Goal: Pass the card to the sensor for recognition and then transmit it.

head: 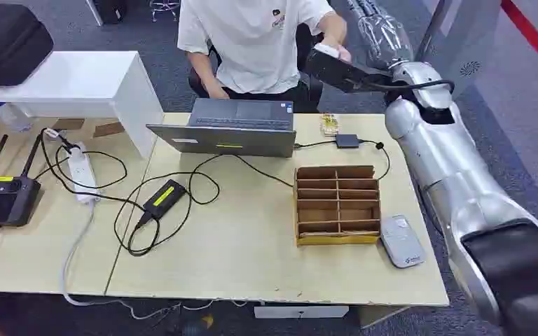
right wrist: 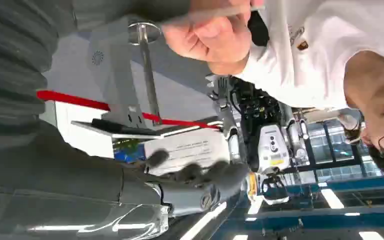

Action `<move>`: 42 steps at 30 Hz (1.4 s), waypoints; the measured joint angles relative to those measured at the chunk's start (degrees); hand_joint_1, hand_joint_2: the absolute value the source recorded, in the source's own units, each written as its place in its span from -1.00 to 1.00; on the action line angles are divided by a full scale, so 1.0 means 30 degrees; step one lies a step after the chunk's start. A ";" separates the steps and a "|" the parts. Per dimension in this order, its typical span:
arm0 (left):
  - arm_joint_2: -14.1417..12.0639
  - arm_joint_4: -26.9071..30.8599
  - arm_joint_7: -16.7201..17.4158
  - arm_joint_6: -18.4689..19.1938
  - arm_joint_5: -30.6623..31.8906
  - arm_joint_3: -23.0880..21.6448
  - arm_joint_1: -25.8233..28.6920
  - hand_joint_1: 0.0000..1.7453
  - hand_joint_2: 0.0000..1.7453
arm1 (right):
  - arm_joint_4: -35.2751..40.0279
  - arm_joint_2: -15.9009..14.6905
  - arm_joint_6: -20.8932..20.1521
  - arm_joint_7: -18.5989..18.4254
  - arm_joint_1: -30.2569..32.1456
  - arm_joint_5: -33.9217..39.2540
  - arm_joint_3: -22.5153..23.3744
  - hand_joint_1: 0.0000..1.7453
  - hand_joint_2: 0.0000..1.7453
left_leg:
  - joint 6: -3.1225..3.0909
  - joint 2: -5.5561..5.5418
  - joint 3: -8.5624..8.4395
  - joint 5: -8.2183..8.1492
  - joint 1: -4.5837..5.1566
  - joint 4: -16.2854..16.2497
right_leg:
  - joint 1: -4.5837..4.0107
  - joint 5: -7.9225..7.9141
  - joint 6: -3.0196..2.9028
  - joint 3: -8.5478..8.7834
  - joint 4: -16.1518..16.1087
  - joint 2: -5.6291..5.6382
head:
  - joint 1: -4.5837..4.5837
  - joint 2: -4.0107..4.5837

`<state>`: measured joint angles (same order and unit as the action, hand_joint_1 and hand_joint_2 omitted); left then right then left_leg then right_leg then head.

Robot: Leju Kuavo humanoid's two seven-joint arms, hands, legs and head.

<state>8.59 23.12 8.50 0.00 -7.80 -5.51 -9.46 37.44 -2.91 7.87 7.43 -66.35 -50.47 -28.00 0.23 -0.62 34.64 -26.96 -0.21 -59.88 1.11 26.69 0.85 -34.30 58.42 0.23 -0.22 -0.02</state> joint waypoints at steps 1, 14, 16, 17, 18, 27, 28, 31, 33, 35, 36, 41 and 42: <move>-0.0007 -0.0007 -0.0052 0.0087 -0.0130 0.0014 0.0006 -1.00 1.00 | 0.0028 0.0000 0.0021 0.0131 0.0090 0.0102 -0.0014 1.00 1.00 | 0.0000 0.0005 0.0004 0.0002 -0.0002 -0.0002 | -0.0003 -0.0003 -0.0002 -0.0009 0.0000 0.0005 | 0.0000 0.0000; -0.0117 -0.0197 -0.0452 0.0561 -0.0837 0.0080 0.0001 -1.00 1.00 | 0.0452 -0.0306 0.0080 0.0736 0.0635 0.0839 -0.0015 1.00 1.00 | 0.0003 0.0034 0.0082 0.0006 -0.0025 -0.0004 | -0.0026 -0.0010 -0.0013 -0.0104 0.0006 0.0037 | 0.0000 0.0000; -0.0124 -0.0197 -0.0517 0.0554 -0.0888 0.0080 0.0005 -1.00 1.00 | 0.0546 -0.0372 0.0059 0.0744 0.0726 0.0998 -0.0008 1.00 1.00 | 0.0004 0.0040 0.0083 0.0006 -0.0031 -0.0004 | -0.0033 -0.0010 -0.0014 -0.0105 0.0005 0.0040 | 0.0000 0.0000; -0.0124 -0.0204 -0.0584 0.0553 -0.0896 0.0080 0.0010 -1.00 1.00 | 0.0597 -0.0415 0.0066 0.0744 0.0787 0.1035 -0.0007 1.00 1.00 | 0.0004 0.0048 0.0083 0.0006 -0.0033 -0.0004 | -0.0035 -0.0010 -0.0014 -0.0105 0.0004 0.0042 | 0.0000 0.0000; -0.0145 -0.0204 -0.0634 0.0561 -0.0910 0.0080 0.0013 -1.00 1.00 | 0.0641 -0.0466 0.0080 0.0744 0.0852 0.1064 -0.0007 1.00 1.00 | 0.0004 0.0058 0.0083 0.0005 -0.0038 -0.0005 | -0.0040 -0.0010 -0.0015 -0.0106 0.0004 0.0048 | 0.0000 0.0000; -0.0153 -0.0204 -0.1006 0.0196 -0.1151 0.0080 0.0090 -1.00 1.00 | 0.1064 -0.0860 0.0655 0.0773 0.1615 0.1276 0.0051 1.00 1.00 | 0.0020 0.0123 0.0093 -0.0008 -0.0083 -0.0016 | -0.0069 -0.0023 -0.0034 -0.0137 0.0000 0.0113 | 0.0000 0.0000; -0.0146 -0.0204 -0.1006 0.0182 -0.1195 0.0080 0.0092 -1.00 1.00 | 0.1121 -0.0932 0.0750 0.0773 0.1751 0.1276 0.0072 1.00 1.00 | 0.0020 0.0123 0.0093 -0.0008 -0.0091 -0.0016 | -0.0071 -0.0023 -0.0034 -0.0138 -0.0001 0.0114 | 0.0000 0.0000; -0.0138 -0.0204 -0.1006 0.0138 -0.1260 0.0080 0.0101 -1.00 1.00 | 0.1348 -0.1224 0.1079 0.0795 0.2244 0.1436 0.0197 1.00 1.00 | 0.0020 0.0123 0.0095 -0.0009 -0.0107 -0.0017 | -0.0087 -0.0023 -0.0036 -0.0137 -0.0001 0.0113 | 0.0000 0.0000; -0.0138 -0.0204 -0.1035 0.0021 -0.1333 0.0080 0.0109 -1.00 1.00 | 0.1516 -0.1480 0.1480 0.0956 0.2615 0.1429 0.0358 1.00 1.00 | 0.0020 0.0122 0.0094 -0.0009 -0.0116 -0.0018 | -0.0098 -0.0023 -0.0036 -0.0136 -0.0002 0.0113 | -0.0007 0.0000; -0.0138 -0.0204 -0.1166 -0.0059 -0.1340 0.0080 0.0154 -1.00 1.00 | 0.1727 -0.1866 0.1968 0.1072 0.3072 0.1392 0.0525 1.00 1.00 | 0.0021 0.0111 0.0099 -0.0009 -0.0125 -0.0020 | -0.0111 -0.0023 -0.0037 -0.0132 -0.0005 0.0101 | 0.0000 0.0000; -0.0138 -0.0204 -0.1202 -0.0117 -0.1340 0.0080 0.0181 -1.00 1.00 | 0.1850 -0.2134 0.2185 0.1181 0.3331 0.1407 0.0655 1.00 1.00 | 0.0020 0.0111 0.0099 -0.0011 -0.0125 -0.0021 | -0.0112 -0.0023 -0.0037 -0.0129 -0.0006 0.0101 | 0.0000 0.0000; -0.0197 -0.0197 -0.1429 -0.0131 -0.1508 0.0080 0.0267 -1.00 1.00 | 0.2193 -0.3221 0.2864 0.1604 0.4632 0.1443 0.1334 1.00 1.00 | 0.0037 0.0107 0.0095 -0.0025 -0.0119 -0.0021 | -0.0113 -0.0022 -0.0036 -0.0118 -0.0012 0.0097 | 0.0000 0.0000; -0.0233 -0.0197 -0.1480 -0.0124 -0.1573 0.0080 0.0287 -1.00 1.00 | 0.2301 -0.3461 0.3052 0.1741 0.4940 0.1450 0.1543 1.00 1.00 | 0.0037 0.0088 0.0094 -0.0025 -0.0118 -0.0022 | -0.0112 -0.0021 -0.0036 -0.0113 -0.0012 0.0079 | 0.0000 0.0000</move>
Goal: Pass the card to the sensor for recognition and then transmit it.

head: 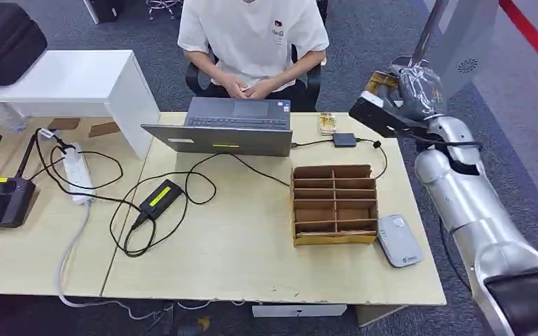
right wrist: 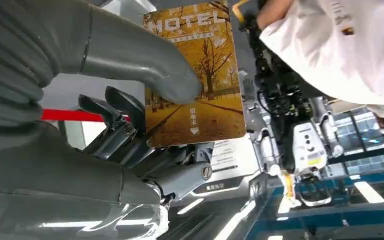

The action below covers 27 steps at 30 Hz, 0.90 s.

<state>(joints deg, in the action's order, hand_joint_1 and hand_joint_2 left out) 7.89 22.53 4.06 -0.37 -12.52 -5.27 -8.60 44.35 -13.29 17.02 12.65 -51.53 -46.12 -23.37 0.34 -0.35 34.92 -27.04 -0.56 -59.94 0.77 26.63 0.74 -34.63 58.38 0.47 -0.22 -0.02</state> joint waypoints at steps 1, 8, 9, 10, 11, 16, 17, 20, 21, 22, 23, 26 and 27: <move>-0.0044 0.0000 -0.0044 0.0044 -0.0051 0.0000 0.0021 -1.00 1.00 | 0.0096 -0.0248 0.0125 0.0089 0.0305 0.0015 0.0155 1.00 1.00 | 0.0000 -0.0013 0.0000 0.0000 0.0000 0.0000 | 0.0000 0.0000 0.0000 0.0007 0.0000 -0.0011 | -0.0007 0.0000; -0.0284 0.0007 -0.0167 0.0131 -0.0357 0.0000 0.0139 -1.00 1.00 | 0.1006 -0.1514 0.0526 0.0721 0.2432 0.0379 0.1538 1.00 1.00 | 0.0000 -0.0043 0.0002 0.0000 0.0004 0.0000 | 0.0003 0.0000 0.0000 0.0026 0.0000 -0.0041 | 0.0000 0.0000; -0.0313 0.0007 -0.0167 0.0131 -0.0364 0.0000 0.0142 -1.00 1.00 | 0.1064 -0.1616 0.0526 0.0751 0.2597 0.0386 0.1639 1.00 1.00 | 0.0000 -0.0040 0.0000 0.0001 0.0005 0.0000 | 0.0004 0.0000 0.0000 0.0026 0.0001 -0.0039 | -0.0007 0.0000; -0.0335 0.0007 -0.0167 0.0153 -0.0401 0.0000 0.0141 -1.00 1.00 | 0.1145 -0.1704 0.0526 0.0765 0.2759 0.0400 0.1757 1.00 1.00 | 0.0001 -0.0040 -0.0001 0.0001 0.0004 0.0000 | 0.0003 0.0000 0.0000 0.0025 0.0000 -0.0038 | 0.0000 0.0000; -0.0350 0.0007 -0.0167 0.0212 -0.0496 0.0000 0.0141 -1.00 1.00 | 0.1210 -0.1770 0.0518 0.0795 0.2883 0.0489 0.1845 1.00 1.00 | 0.0001 -0.0040 -0.0003 0.0001 0.0004 0.0000 | 0.0004 0.0000 0.0000 0.0026 0.0000 -0.0039 | -0.0007 0.0000; -0.0437 0.0036 -0.0233 0.0699 -0.1064 0.0044 0.0302 -1.00 1.00 | 0.1881 -0.2149 0.0642 0.1714 0.4292 0.1385 0.2792 1.00 1.00 | 0.0001 -0.0082 -0.0001 0.0001 0.0001 0.0000 | 0.0000 0.0004 0.0001 0.0041 -0.0005 -0.0075 | 0.0000 0.0000; -0.0444 0.0036 -0.0284 0.0714 -0.1093 0.0066 0.0355 -1.00 1.00 | 0.2005 -0.2236 0.0730 0.1823 0.4618 0.1443 0.3004 1.00 1.00 | 0.0001 -0.0083 0.0002 0.0001 0.0004 0.0000 | 0.0002 0.0004 0.0001 0.0037 -0.0004 -0.0076 | 0.0000 0.0000; -0.0509 0.0043 -0.0379 0.0729 -0.1209 0.0080 0.0442 -1.00 1.00 | 0.2433 -0.2432 0.0831 0.2150 0.5638 0.1596 0.3533 1.00 1.00 | 0.0000 -0.0082 0.0000 -0.0001 0.0003 0.0000 | 0.0002 0.0010 0.0005 0.0038 -0.0010 -0.0076 | -0.0007 0.0000; -0.0517 0.0051 -0.0408 0.0721 -0.1238 0.0080 0.0473 -1.00 1.00 | 0.2624 -0.2469 0.0832 0.2260 0.6054 0.1610 0.3747 1.00 1.00 | -0.0001 -0.0086 0.0001 -0.0002 0.0002 0.0000 | 0.0001 0.0013 0.0005 0.0040 -0.0013 -0.0078 | 0.0000 0.0000; -0.0524 0.0065 -0.0459 0.0721 -0.1289 0.0080 0.0508 -1.00 1.00 | 0.2811 -0.2484 0.0875 0.2390 0.6467 0.1646 0.3999 1.00 1.00 | -0.0001 -0.0093 0.0003 -0.0003 0.0003 0.0000 | 0.0002 0.0013 0.0005 0.0038 -0.0016 -0.0084 | -0.0007 0.0000; -0.0539 0.0066 -0.0503 0.0721 -0.1319 0.0080 0.0546 -1.00 1.00 | 0.2952 -0.2520 0.0941 0.2530 0.6883 0.1705 0.4235 1.00 1.00 | -0.0002 -0.0096 0.0004 -0.0003 0.0003 0.0001 | 0.0002 0.0013 0.0006 0.0041 -0.0016 -0.0086 | 0.0000 0.0000; -0.0575 0.0159 -0.0568 0.0707 -0.1384 0.0087 0.0712 -1.00 1.00 | 0.3381 -0.2586 0.1130 0.2893 0.8266 0.1778 0.4947 1.00 1.00 | -0.0007 -0.0101 0.0003 -0.0008 0.0003 0.0002 | 0.0002 0.0016 0.0007 0.0045 -0.0018 -0.0095 | 0.0000 0.0000; -0.0590 0.0218 -0.0589 0.0700 -0.1421 0.0087 0.0802 -1.00 1.00 | 0.3489 -0.2586 0.1152 0.3031 0.8771 0.1778 0.5224 1.00 1.00 | -0.0006 -0.0100 0.0005 -0.0009 0.0003 0.0003 | 0.0002 0.0016 0.0007 0.0045 -0.0018 -0.0095 | -0.0007 0.0000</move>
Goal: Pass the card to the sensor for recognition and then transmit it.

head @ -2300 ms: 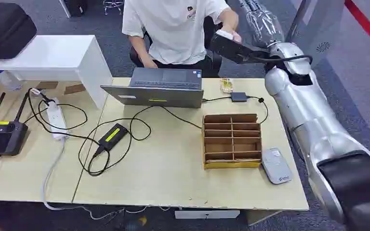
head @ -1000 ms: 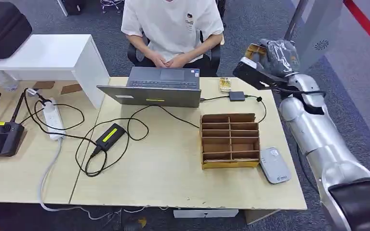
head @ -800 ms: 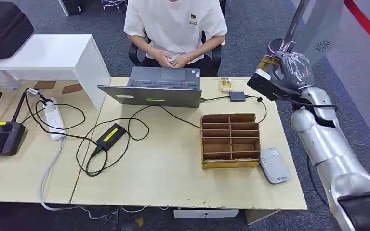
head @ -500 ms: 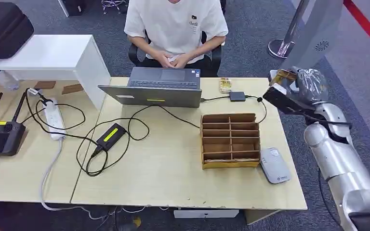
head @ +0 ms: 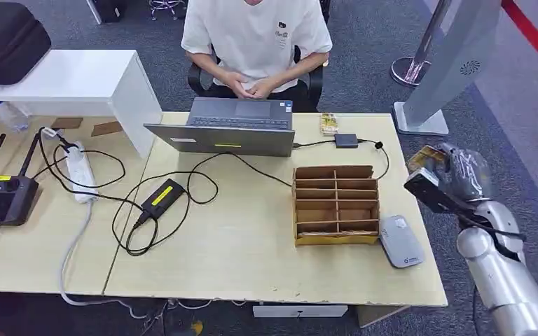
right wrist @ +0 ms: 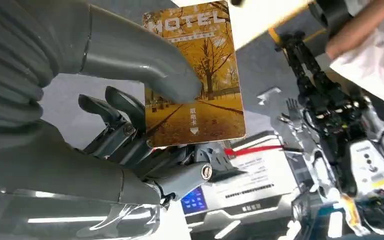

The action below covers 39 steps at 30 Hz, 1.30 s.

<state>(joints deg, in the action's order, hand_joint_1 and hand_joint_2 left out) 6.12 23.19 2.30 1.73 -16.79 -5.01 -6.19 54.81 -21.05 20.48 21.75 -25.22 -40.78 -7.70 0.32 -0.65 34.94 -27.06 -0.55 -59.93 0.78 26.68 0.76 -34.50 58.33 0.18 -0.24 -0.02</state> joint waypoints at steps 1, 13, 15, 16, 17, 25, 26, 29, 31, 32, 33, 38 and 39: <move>-0.0015 0.0066 -0.0044 -0.0022 0.0000 0.0000 0.0075 -1.00 1.00 | 0.0117 0.0000 0.0008 0.0102 0.0529 0.0000 0.0291 1.00 1.00 | -0.0001 0.0000 0.0002 -0.0001 0.0000 0.0000 | 0.0000 0.0001 0.0001 0.0002 0.0000 -0.0001 | 0.0007 0.0000; -0.0146 0.0474 -0.0102 -0.0132 -0.0138 0.0007 0.0430 -1.00 1.00 | 0.0526 0.0007 0.0204 0.0438 0.3035 0.0117 0.1851 1.00 1.00 | -0.0002 -0.0002 0.0005 0.0000 0.0002 0.0000 | 0.0002 0.0001 0.0001 0.0009 -0.0001 -0.0018 | 0.0007 0.0000; -0.0189 0.0481 -0.0102 -0.0095 -0.0175 0.0007 0.0532 -1.00 1.00 | 0.0526 0.0022 0.0335 0.0561 0.3465 0.0095 0.2019 1.00 1.00 | -0.0002 -0.0003 0.0006 -0.0001 0.0002 0.0001 | 0.0002 0.0001 0.0001 0.0007 -0.0001 -0.0016 | 0.0007 0.0000; -0.0205 0.0503 -0.0102 -0.0073 -0.0182 0.0007 0.0579 -1.00 1.00 | 0.0533 0.0044 0.0357 0.0620 0.3674 0.0000 0.2100 1.00 1.00 | -0.0002 -0.0002 0.0005 -0.0001 0.0002 0.0001 | 0.0002 0.0001 0.0001 0.0006 -0.0001 -0.0015 | 0.0000 0.0000; -0.0234 0.0561 -0.0102 -0.0073 -0.0182 0.0007 0.0629 -1.00 1.00 | 0.0555 0.0080 0.0372 0.0664 0.3922 -0.0051 0.2246 1.00 1.00 | -0.0002 -0.0003 0.0008 -0.0003 0.0002 0.0001 | 0.0002 0.0003 0.0002 0.0006 -0.0002 -0.0016 | 0.0000 0.0000; -0.0328 0.0773 -0.0110 -0.0081 -0.0204 0.0015 0.0735 -1.00 1.00 | 0.0533 0.0379 0.0408 0.0751 0.5040 -0.0299 0.2661 1.00 1.00 | -0.0006 -0.0002 0.0008 -0.0010 0.0002 0.0004 | 0.0001 0.0007 0.0004 0.0005 -0.0003 -0.0015 | 0.0000 0.0000; -0.0328 0.0794 -0.0110 -0.0088 -0.0204 0.0015 0.0737 -1.00 1.00 | 0.0511 0.0415 0.0408 0.0751 0.5147 -0.0335 0.2697 1.00 1.00 | -0.0006 -0.0002 0.0007 -0.0010 0.0002 0.0004 | 0.0001 0.0007 0.0004 0.0005 -0.0003 -0.0015 | 0.0007 0.0000; -0.0328 0.0816 -0.0110 -0.0110 -0.0204 0.0015 0.0744 -1.00 1.00 | 0.0431 0.0517 0.0430 0.0773 0.5450 -0.0335 0.2741 1.00 1.00 | -0.0005 0.0000 0.0007 -0.0009 0.0002 0.0003 | 0.0002 0.0006 0.0004 0.0006 -0.0002 -0.0014 | 0.0000 0.0000; -0.0328 0.0838 -0.0110 -0.0110 -0.0204 0.0015 0.0748 -1.00 1.00 | 0.0351 0.0598 0.0430 0.0773 0.5585 -0.0335 0.2763 1.00 1.00 | -0.0005 0.0000 0.0006 -0.0009 0.0002 0.0003 | 0.0002 0.0006 0.0004 0.0005 -0.0002 -0.0013 | 0.0000 0.0000; -0.0328 0.0838 -0.0110 -0.0110 -0.0204 0.0015 0.0749 -1.00 1.00 | 0.0307 0.0634 0.0430 0.0773 0.5643 -0.0328 0.2777 1.00 1.00 | -0.0005 0.0000 0.0006 -0.0009 0.0002 0.0003 | 0.0002 0.0006 0.0004 0.0005 -0.0002 -0.0013 | 0.0007 0.0000; -0.0336 0.0838 -0.0110 -0.0110 -0.0204 0.0015 0.0750 -1.00 1.00 | 0.0256 0.0678 0.0430 0.0780 0.5711 -0.0306 0.2777 1.00 1.00 | -0.0005 0.0000 0.0006 -0.0010 0.0002 0.0003 | 0.0002 0.0006 0.0004 0.0005 -0.0002 -0.0013 | 0.0000 0.0000; -0.0372 0.0845 -0.0110 -0.0117 -0.0204 0.0015 0.0757 -1.00 1.00 | 0.0052 0.0874 0.0583 0.0809 0.5924 -0.0189 0.2887 1.00 1.00 | -0.0005 0.0004 0.0002 -0.0011 0.0001 0.0003 | 0.0001 0.0007 0.0004 0.0004 -0.0004 -0.0007 | 0.0000 0.0000; -0.0379 0.0845 -0.0110 -0.0117 -0.0197 0.0015 0.0760 -1.00 1.00 | 0.0016 0.0903 0.0605 0.0823 0.5943 -0.0183 0.2901 1.00 1.00 | -0.0005 0.0005 0.0001 -0.0011 0.0000 0.0003 | 0.0000 0.0007 0.0004 0.0004 -0.0004 -0.0005 | 0.0007 0.0000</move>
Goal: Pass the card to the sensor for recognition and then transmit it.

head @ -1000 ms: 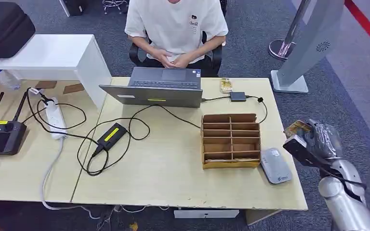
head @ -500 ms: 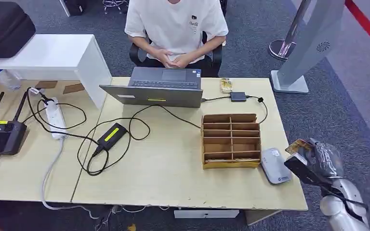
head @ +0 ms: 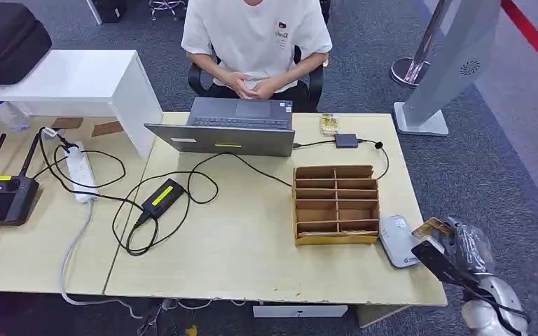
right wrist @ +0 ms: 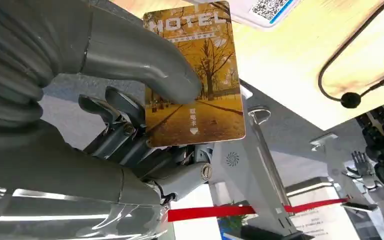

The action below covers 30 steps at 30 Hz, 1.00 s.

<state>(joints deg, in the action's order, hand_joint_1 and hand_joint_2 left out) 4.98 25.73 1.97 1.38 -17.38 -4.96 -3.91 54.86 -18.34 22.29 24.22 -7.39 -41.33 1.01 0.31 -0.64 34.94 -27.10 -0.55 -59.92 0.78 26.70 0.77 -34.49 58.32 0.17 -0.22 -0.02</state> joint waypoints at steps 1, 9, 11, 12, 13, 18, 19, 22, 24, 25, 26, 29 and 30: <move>-0.0007 0.0000 0.0000 -0.0007 -0.0007 0.0000 0.0000 -1.00 1.00 | -0.0037 0.0022 0.0000 0.0008 0.0003 0.0001 0.0007 1.00 1.00 | 0.0000 0.0002 -0.0002 0.0000 0.0000 0.0000 | 0.0000 0.0000 0.0000 0.0001 0.0000 0.0002 | 0.0000 0.0000; -0.0015 0.0109 0.0000 -0.0066 0.0000 0.0000 -0.0001 -1.00 1.00 | -0.0656 0.0277 0.0292 0.0438 -0.0288 -0.0648 0.0211 1.00 1.00 | 0.0000 0.0014 -0.0017 0.0001 0.0000 0.0000 | 0.0000 -0.0002 0.0000 0.0021 0.0000 0.0007 | -0.0007 0.0000; -0.0029 0.0109 0.0000 -0.0058 0.0087 0.0000 -0.0022 -1.00 1.00 | -0.0729 0.0314 0.0350 0.0438 -0.0566 -0.1020 0.0211 1.00 1.00 | -0.0001 0.0021 -0.0013 0.0003 0.0001 0.0000 | 0.0002 -0.0006 -0.0003 0.0025 0.0006 0.0011 | 0.0000 0.0000; -0.0029 0.0109 0.0000 -0.0059 0.0102 0.0000 -0.0051 -1.00 1.00 | -0.0722 0.0328 0.0335 0.0379 -0.0778 -0.1222 0.0204 1.00 1.00 | -0.0004 0.0019 -0.0006 0.0006 0.0003 0.0000 | 0.0003 -0.0009 -0.0005 0.0028 0.0007 0.0010 | -0.0007 0.0000; -0.0036 0.0109 0.0007 -0.0066 0.0146 0.0000 -0.0085 -1.00 1.00 | -0.0714 0.0350 0.0335 0.0284 -0.1045 -0.1377 0.0182 1.00 1.00 | 0.0003 0.0018 -0.0009 0.0013 0.0003 0.0000 | 0.0003 -0.0011 -0.0006 0.0026 0.0008 0.0009 | 0.0000 0.0000; -0.0051 0.0102 0.0190 -0.0058 0.0379 -0.0007 -0.0399 -1.00 1.00 | 0.0000 0.0350 -0.0204 -0.0670 -0.3227 -0.2237 -0.0307 1.00 1.00 | 0.0022 0.0023 -0.0016 0.0032 0.0005 -0.0002 | 0.0005 -0.0028 -0.0014 0.0026 0.0019 0.0020 | -0.0007 0.0000; -0.0051 0.0102 0.0204 -0.0044 0.0444 -0.0015 -0.0490 -1.00 1.00 | 0.0116 0.0357 -0.0226 -0.0778 -0.3833 -0.2410 -0.0552 1.00 1.00 | 0.0024 0.0023 -0.0015 0.0043 0.0005 -0.0002 | 0.0006 -0.0028 -0.0015 0.0024 0.0023 0.0021 | 0.0000 0.0000; -0.0044 0.0087 0.0430 0.0015 0.0518 -0.0036 -0.0764 -1.00 1.00 | 0.0320 0.0394 -0.0628 -0.1341 -0.5840 -0.2747 -0.1269 1.00 1.00 | 0.0037 0.0022 -0.0007 0.0056 0.0004 -0.0003 | 0.0005 -0.0042 -0.0027 0.0022 0.0033 0.0019 | -0.0007 0.0000; -0.0029 0.0066 0.0547 0.0015 0.0619 -0.0044 -0.0843 -1.00 1.00 | 0.0349 0.0518 -0.1160 -0.2114 -0.7481 -0.3104 -0.1911 1.00 1.00 | 0.0046 0.0026 -0.0003 0.0075 0.0005 -0.0003 | 0.0007 -0.0052 -0.0031 -0.0007 0.0032 0.0021 | -0.0007 0.0000; 0.0000 0.0029 0.0605 0.0000 0.0627 -0.0066 -0.0893 -1.00 1.00 | 0.0357 0.0627 -0.1363 -0.2500 -0.8352 -0.3220 -0.2370 1.00 1.00 | 0.0029 0.0025 0.0006 0.0090 0.0003 -0.0003 | 0.0005 -0.0063 -0.0044 -0.0018 0.0035 0.0020 | -0.0007 0.0000; 0.0007 0.0000 0.0707 -0.0015 0.0656 -0.0073 -0.0946 -1.00 1.00 | 0.0357 0.0773 -0.1494 -0.2784 -0.9070 -0.3359 -0.2865 1.00 1.00 | 0.0029 0.0022 0.0007 0.0095 -0.0002 -0.0003 | 0.0001 -0.0063 -0.0044 -0.0015 0.0032 0.0017 | -0.0007 0.0000; 0.0073 -0.0102 0.1042 -0.0051 0.0780 -0.0124 -0.1159 -1.00 1.00 | 0.0174 0.1466 -0.1814 -0.4008 -1.1166 -0.4256 -0.4308 1.00 1.00 | 0.0044 0.0004 0.0031 0.0115 -0.0003 -0.0002 | 0.0000 -0.0064 -0.0046 -0.0038 0.0047 0.0008 | 0.0000 0.0000; 0.0095 -0.0160 0.1144 -0.0066 0.0794 -0.0146 -0.1238 -1.00 1.00 | -0.0038 0.1801 -0.1807 -0.4350 -1.1905 -0.4495 -0.4898 1.00 1.00 | 0.0047 0.0005 0.0032 0.0117 -0.0004 -0.0002 | 0.0000 -0.0071 -0.0057 -0.0042 0.0047 0.0009 | -0.0007 0.0000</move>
<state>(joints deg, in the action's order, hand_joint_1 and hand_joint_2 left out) 5.27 25.24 5.40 1.18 -14.99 -5.40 -7.63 54.75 -12.94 16.87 11.17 -43.11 -54.82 -13.69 0.45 -0.62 35.04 -26.74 -0.56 -59.93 0.78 26.49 0.60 -34.61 58.46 0.19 -0.24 -0.02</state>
